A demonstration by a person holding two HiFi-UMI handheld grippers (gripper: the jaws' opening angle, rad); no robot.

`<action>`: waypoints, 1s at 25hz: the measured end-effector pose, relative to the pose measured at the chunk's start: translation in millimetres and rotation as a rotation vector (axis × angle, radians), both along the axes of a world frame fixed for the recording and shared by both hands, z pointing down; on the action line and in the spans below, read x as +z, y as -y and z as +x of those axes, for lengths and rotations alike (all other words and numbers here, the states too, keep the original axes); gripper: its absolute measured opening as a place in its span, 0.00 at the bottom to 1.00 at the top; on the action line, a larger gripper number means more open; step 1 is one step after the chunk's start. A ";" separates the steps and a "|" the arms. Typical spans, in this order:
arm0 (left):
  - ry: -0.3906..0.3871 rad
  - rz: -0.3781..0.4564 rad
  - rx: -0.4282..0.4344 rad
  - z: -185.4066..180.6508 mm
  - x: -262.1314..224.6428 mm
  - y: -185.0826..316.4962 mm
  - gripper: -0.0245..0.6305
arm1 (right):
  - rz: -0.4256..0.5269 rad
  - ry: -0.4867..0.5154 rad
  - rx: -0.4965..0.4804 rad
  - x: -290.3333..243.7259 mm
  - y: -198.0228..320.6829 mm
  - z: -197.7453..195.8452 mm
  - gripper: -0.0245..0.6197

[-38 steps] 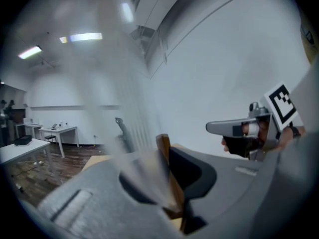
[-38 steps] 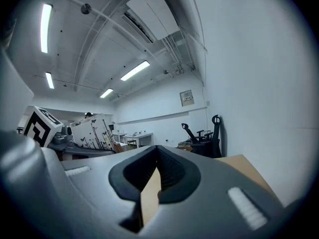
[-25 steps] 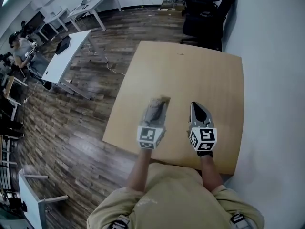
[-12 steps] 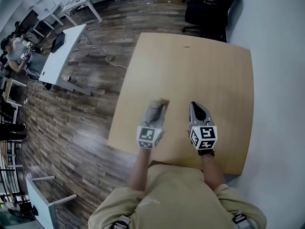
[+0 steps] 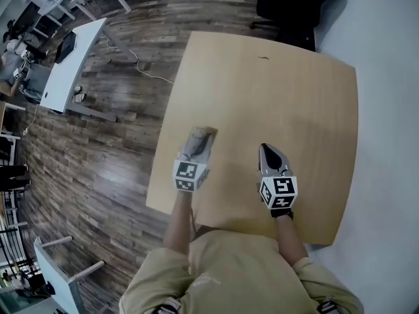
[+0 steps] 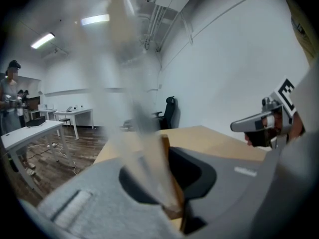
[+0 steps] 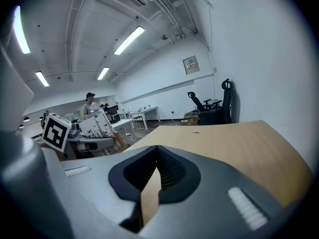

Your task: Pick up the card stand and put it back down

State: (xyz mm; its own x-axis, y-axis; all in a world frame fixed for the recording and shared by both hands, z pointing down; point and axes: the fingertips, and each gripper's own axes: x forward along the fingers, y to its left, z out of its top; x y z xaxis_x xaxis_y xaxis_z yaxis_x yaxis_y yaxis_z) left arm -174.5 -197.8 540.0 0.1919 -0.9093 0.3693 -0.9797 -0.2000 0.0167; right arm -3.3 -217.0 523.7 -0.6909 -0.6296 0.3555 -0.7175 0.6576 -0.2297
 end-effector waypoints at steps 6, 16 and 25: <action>0.016 -0.012 0.014 -66.3 36.7 51.6 0.09 | -0.058 -0.034 -0.026 46.7 29.4 -37.0 0.05; 0.059 -0.043 0.194 -131.3 97.3 133.8 0.09 | -0.140 -0.064 -0.003 103.3 59.9 -90.3 0.05; 0.110 -0.026 0.536 -121.5 132.6 182.8 0.10 | -0.170 -0.092 -0.027 133.0 64.8 -133.8 0.05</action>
State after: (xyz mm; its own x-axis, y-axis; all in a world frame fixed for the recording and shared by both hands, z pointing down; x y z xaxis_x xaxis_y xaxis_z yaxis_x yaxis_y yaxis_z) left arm -296.0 -380.6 672.6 0.5851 -0.6849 0.4341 -0.7367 -0.6727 -0.0684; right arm -137.1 -281.8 656.7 -0.6666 -0.5366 0.5173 -0.7229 0.6346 -0.2732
